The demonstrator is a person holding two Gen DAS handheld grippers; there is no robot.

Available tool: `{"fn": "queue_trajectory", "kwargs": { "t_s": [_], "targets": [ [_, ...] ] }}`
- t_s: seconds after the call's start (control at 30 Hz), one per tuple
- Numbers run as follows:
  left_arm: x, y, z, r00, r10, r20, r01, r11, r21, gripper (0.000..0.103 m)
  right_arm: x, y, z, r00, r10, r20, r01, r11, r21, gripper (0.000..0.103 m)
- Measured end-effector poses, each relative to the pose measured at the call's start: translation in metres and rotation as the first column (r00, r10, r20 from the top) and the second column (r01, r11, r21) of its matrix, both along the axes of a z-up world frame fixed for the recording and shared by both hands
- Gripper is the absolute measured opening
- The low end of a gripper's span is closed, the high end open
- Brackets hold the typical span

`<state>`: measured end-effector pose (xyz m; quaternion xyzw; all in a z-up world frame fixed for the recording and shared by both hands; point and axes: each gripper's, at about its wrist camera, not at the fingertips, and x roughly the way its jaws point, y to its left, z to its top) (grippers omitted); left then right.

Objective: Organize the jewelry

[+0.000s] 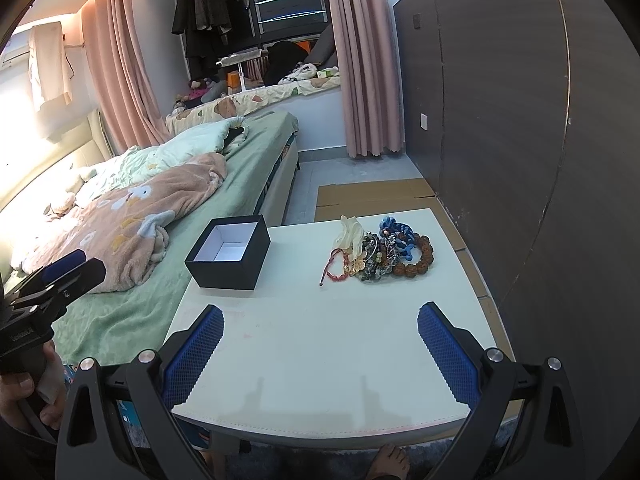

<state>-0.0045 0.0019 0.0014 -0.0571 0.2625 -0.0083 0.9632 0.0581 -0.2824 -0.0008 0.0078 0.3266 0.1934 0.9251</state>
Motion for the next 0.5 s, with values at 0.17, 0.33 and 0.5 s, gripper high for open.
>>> {"fn": "queue_trajectory", "kwargs": {
  "t_s": [0.17,0.33,0.5],
  "targets": [
    [0.001,0.0,-0.001,1.0,0.001,-0.001,-0.001,1.0,0.0,0.098,0.0,0.0,0.001,1.0,-0.002,0.0,0.002,1.0,-0.003,0.095],
    [0.005,0.0,-0.004,1.0,0.002,-0.013,-0.002,1.0,-0.01,0.098,0.002,-0.005,0.003,1.0,-0.014,0.0,0.014,1.0,-0.001,0.095],
    [0.011,-0.001,-0.007,1.0,-0.01,-0.027,0.009,1.0,-0.029,0.098,0.005,-0.009,0.005,1.0,-0.031,-0.001,0.031,1.0,0.003,0.095]
  ]
}}
